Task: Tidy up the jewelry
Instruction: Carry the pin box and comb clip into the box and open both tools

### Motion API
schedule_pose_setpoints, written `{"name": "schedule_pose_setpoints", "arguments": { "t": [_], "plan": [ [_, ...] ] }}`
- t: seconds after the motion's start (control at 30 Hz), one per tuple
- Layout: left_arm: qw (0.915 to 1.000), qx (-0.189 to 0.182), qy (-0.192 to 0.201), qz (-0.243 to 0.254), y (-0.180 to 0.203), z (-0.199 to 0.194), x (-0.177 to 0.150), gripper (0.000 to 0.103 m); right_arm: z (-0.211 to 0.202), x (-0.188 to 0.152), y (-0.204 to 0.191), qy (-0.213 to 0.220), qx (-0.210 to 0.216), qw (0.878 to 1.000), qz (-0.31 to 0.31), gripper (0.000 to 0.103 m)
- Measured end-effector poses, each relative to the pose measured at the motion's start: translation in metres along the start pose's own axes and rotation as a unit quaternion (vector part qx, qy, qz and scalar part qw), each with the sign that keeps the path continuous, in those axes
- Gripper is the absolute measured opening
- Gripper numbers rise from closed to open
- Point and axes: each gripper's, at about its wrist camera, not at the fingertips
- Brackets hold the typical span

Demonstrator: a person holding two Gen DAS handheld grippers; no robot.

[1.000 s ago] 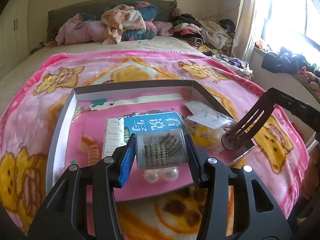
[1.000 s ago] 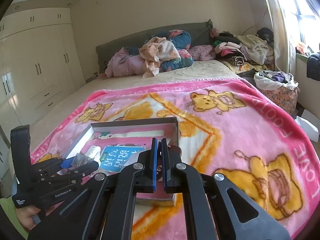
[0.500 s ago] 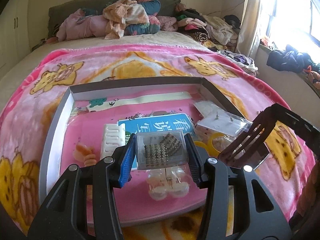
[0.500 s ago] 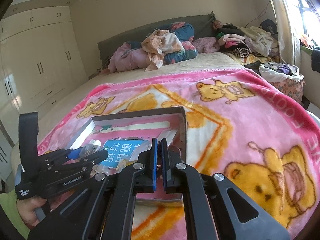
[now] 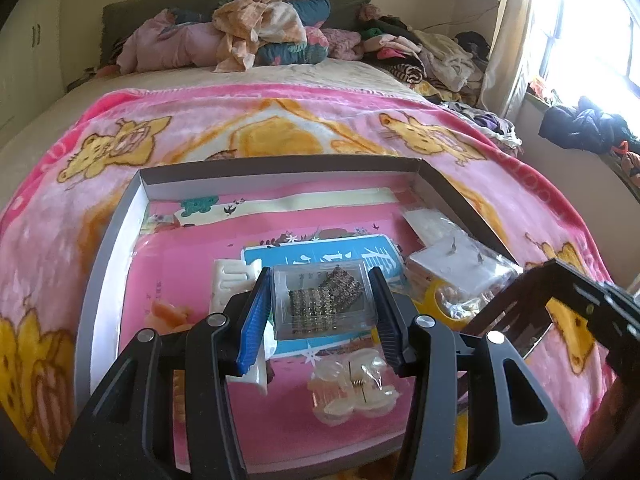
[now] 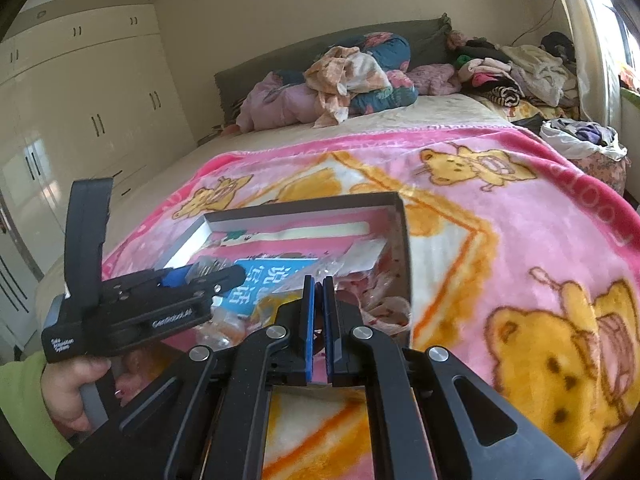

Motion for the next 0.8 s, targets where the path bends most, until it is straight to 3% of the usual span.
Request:
{"name": "schedule_pose_setpoints", "arguments": {
  "t": [0.43,0.53,0.8],
  "plan": [
    [0.9998,-0.003,-0.019,0.01,0.001,0.011,0.009,0.039,0.017,-0.009,-0.009,-0.019,0.017,1.0,0.015,0.004],
    [0.9998,-0.002,-0.019,0.008,0.001,0.011,0.009,0.045,0.017,-0.012,-0.009,-0.02,0.022,0.999,0.027,0.004],
    [0.9998,-0.002,-0.019,0.004,0.0,0.01,0.008,0.05,0.019,-0.021,-0.01,-0.029,-0.033,0.999,0.022,0.006]
  ]
}}
Point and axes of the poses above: each gripper's, at about its wrist camera, not at the fingertips, and z roughly the way its jaws point, y to its right, x to its top, and after that the axes turned 14 degrees about -y, right-handed
